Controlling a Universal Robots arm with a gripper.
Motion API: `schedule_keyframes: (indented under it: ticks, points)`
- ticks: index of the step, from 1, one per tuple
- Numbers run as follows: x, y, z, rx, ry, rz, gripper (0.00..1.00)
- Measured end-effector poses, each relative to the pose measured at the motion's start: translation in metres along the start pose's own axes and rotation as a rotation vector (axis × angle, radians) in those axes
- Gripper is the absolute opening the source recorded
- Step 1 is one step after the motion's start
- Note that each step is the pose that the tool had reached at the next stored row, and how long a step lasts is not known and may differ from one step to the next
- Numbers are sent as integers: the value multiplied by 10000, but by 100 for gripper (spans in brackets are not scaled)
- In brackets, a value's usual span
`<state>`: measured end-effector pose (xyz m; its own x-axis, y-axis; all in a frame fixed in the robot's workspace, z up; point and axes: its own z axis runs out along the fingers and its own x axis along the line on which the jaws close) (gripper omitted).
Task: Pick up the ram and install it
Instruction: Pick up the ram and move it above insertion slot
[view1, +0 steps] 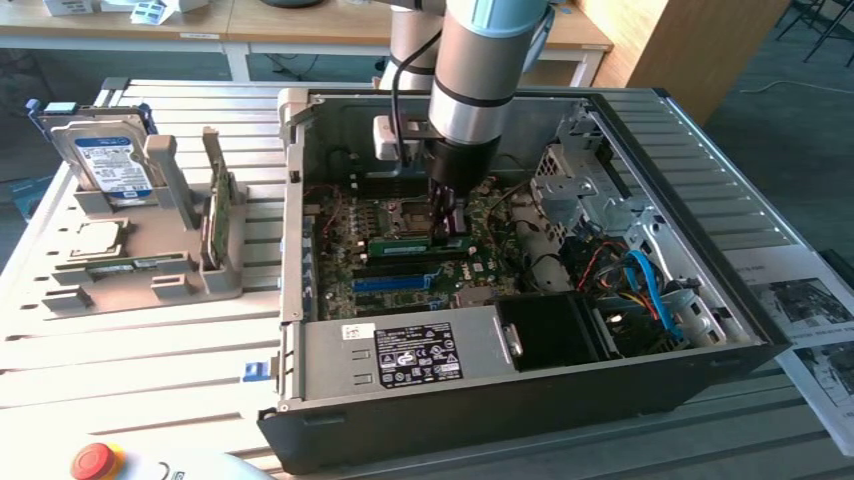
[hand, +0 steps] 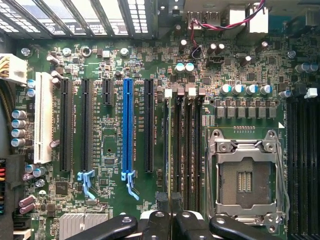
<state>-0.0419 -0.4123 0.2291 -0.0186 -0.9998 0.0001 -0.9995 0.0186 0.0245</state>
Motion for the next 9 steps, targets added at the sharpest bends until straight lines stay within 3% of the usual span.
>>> schedule_keyframes:
  ticks: [9]
  points:
    - [0, 0, 20, 0, 0, 2, 12]
